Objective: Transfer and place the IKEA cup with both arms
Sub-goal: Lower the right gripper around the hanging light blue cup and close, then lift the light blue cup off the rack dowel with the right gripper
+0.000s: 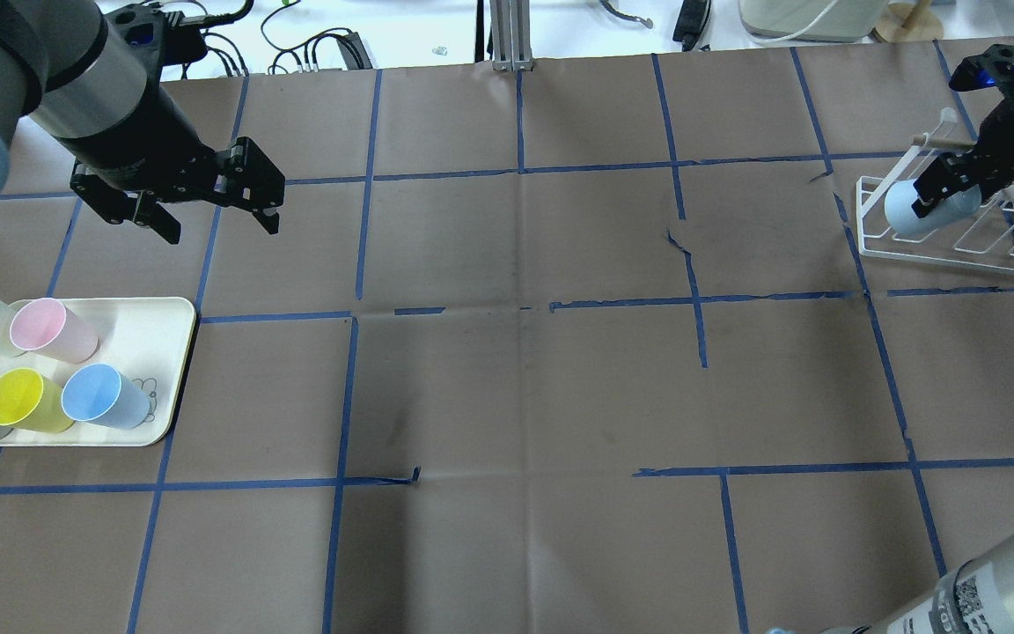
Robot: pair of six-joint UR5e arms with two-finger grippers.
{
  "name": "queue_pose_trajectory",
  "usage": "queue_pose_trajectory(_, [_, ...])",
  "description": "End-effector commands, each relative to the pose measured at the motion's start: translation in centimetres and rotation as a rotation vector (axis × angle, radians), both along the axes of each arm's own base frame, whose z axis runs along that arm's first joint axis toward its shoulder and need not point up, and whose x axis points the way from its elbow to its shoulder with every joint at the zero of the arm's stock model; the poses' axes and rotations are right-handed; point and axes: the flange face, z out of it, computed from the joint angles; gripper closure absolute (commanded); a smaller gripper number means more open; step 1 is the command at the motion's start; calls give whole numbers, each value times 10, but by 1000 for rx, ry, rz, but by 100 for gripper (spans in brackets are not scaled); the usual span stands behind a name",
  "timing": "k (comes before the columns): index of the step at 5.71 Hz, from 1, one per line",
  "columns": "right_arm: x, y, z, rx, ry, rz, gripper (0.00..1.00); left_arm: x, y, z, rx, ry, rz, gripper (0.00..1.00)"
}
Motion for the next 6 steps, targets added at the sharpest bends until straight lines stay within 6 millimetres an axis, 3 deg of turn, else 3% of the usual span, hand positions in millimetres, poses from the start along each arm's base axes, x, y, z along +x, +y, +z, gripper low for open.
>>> queue_pose_trajectory(1, [0,1,1,-1,2,0,40,1,0,1,-2,0,2,2])
queue_pose_trajectory(4, [2,2,32,-54,27,-4,44,1,0,2,-7,-1,-6,2])
queue_pose_trajectory(6, [8,15,77,-114,60,-6,44,1,-1,2,-12,-1,-18,2])
